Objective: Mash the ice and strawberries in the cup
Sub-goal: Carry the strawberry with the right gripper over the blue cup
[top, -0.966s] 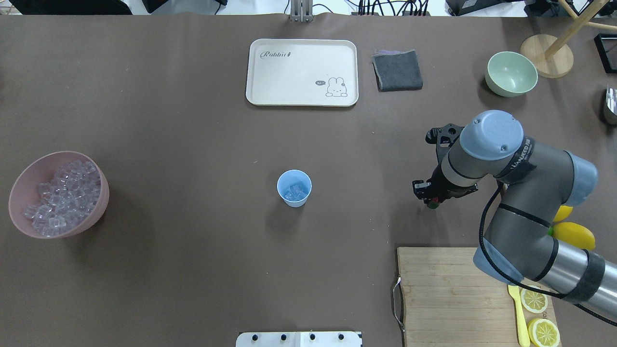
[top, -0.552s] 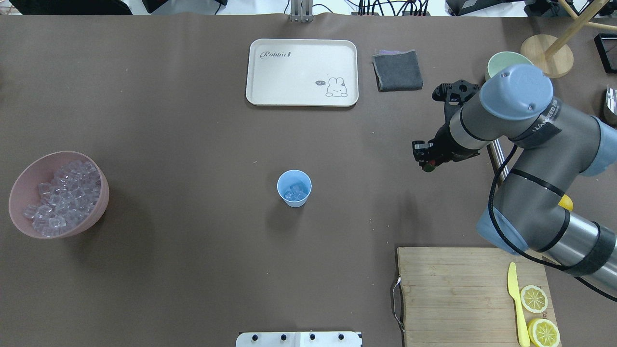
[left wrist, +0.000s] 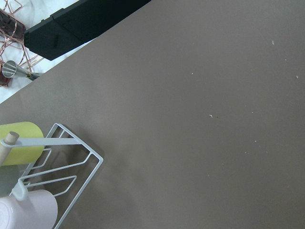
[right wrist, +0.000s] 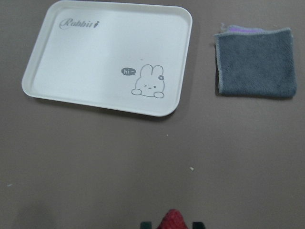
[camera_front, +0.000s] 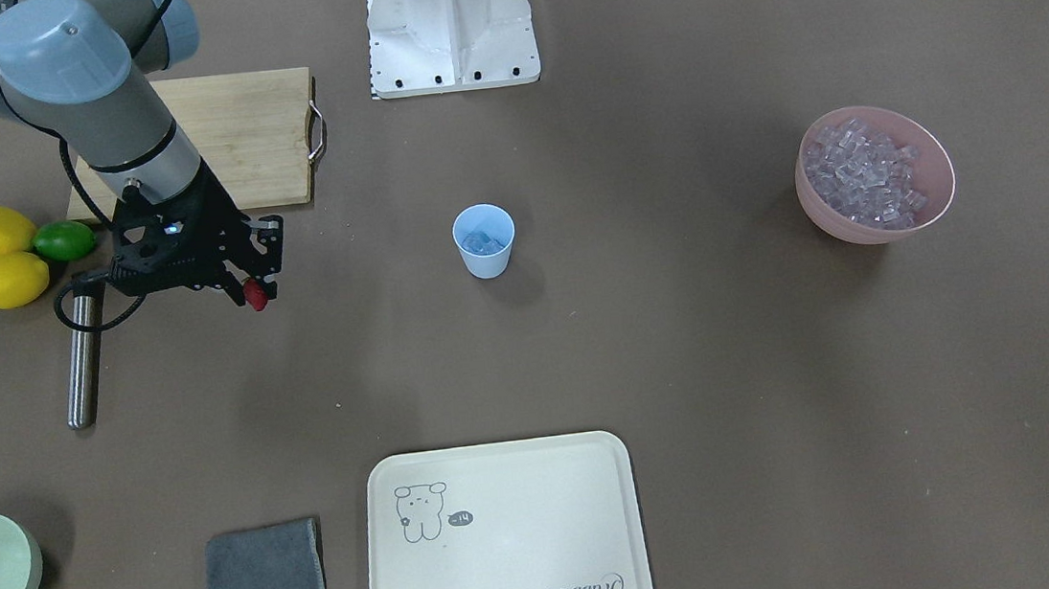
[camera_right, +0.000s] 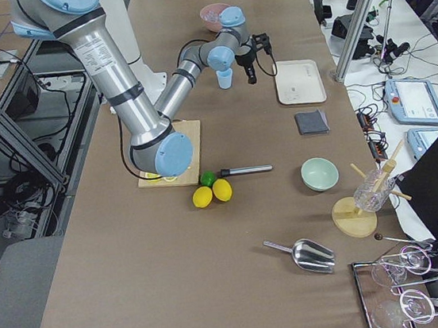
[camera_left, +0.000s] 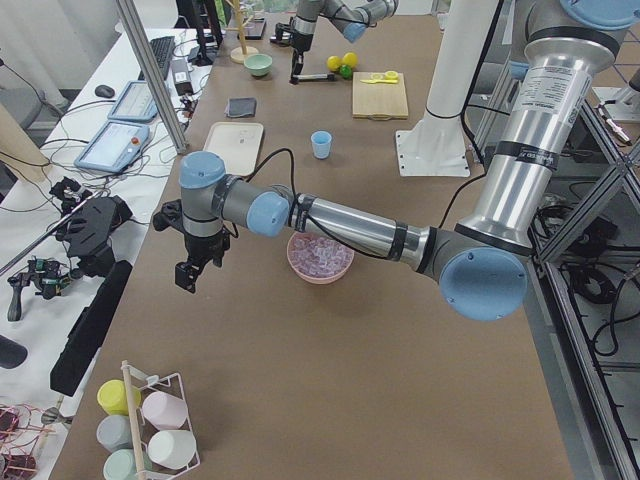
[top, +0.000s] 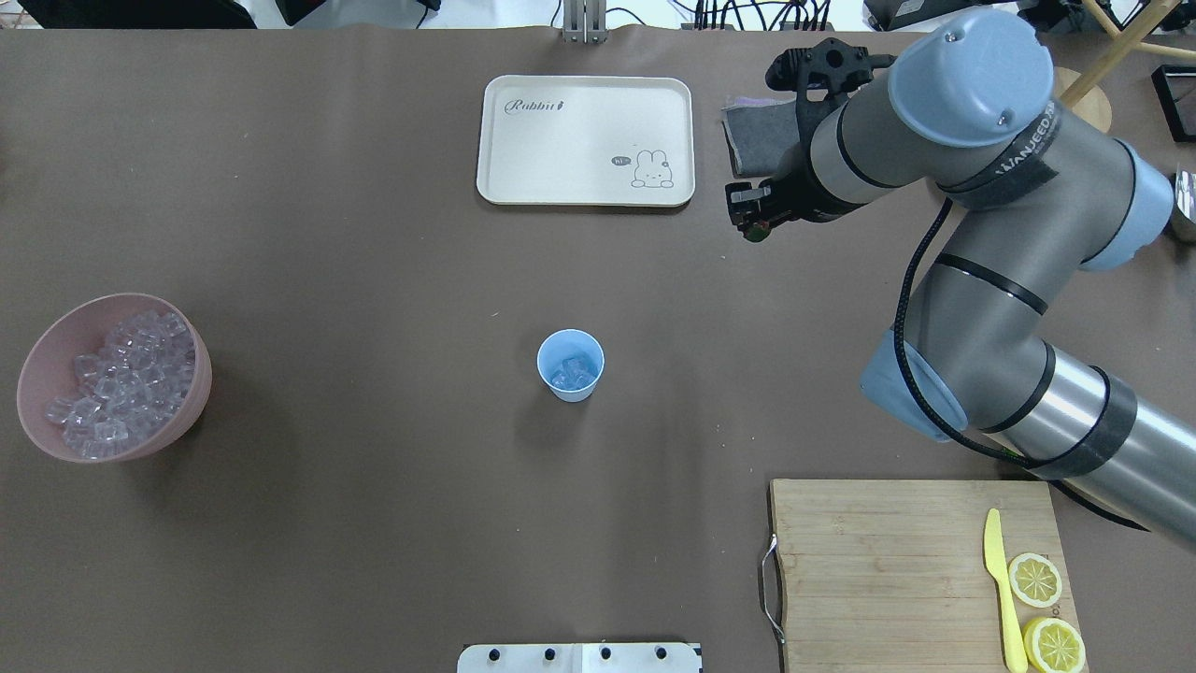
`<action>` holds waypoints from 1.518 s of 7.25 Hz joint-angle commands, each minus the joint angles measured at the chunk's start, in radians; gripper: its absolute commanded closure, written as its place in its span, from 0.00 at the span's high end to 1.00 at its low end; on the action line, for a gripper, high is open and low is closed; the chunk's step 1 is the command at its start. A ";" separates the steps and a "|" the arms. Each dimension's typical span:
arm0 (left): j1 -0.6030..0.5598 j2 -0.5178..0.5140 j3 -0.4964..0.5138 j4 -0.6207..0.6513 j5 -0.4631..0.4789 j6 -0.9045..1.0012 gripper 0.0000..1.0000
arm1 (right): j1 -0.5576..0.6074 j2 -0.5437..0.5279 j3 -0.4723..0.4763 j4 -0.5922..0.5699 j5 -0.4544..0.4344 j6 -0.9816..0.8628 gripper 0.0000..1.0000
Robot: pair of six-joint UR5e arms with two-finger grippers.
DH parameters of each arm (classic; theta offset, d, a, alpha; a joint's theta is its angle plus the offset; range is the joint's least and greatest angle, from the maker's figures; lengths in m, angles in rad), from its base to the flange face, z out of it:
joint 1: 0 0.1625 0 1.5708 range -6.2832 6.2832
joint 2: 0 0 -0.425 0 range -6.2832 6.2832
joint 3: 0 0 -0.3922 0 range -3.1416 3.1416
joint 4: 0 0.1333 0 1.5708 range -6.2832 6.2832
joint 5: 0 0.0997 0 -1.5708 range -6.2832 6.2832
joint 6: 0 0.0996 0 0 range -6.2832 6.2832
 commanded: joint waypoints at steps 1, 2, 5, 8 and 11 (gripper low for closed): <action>-0.001 0.003 0.006 0.001 -0.002 -0.031 0.98 | -0.005 0.019 -0.049 0.126 -0.005 -0.043 0.00; -0.003 0.006 0.007 -0.003 -0.002 -0.035 0.98 | -0.030 0.042 -0.092 0.180 -0.007 -0.058 0.00; -0.021 0.009 0.014 0.000 -0.002 -0.037 0.98 | -0.146 0.107 -0.120 0.200 -0.111 -0.058 0.00; -0.029 0.052 0.020 -0.014 -0.002 -0.034 0.98 | -0.241 0.131 -0.140 0.204 -0.187 -0.058 0.00; -0.033 0.069 0.020 -0.019 -0.002 -0.034 0.98 | -0.275 0.145 -0.202 0.254 -0.204 -0.058 0.00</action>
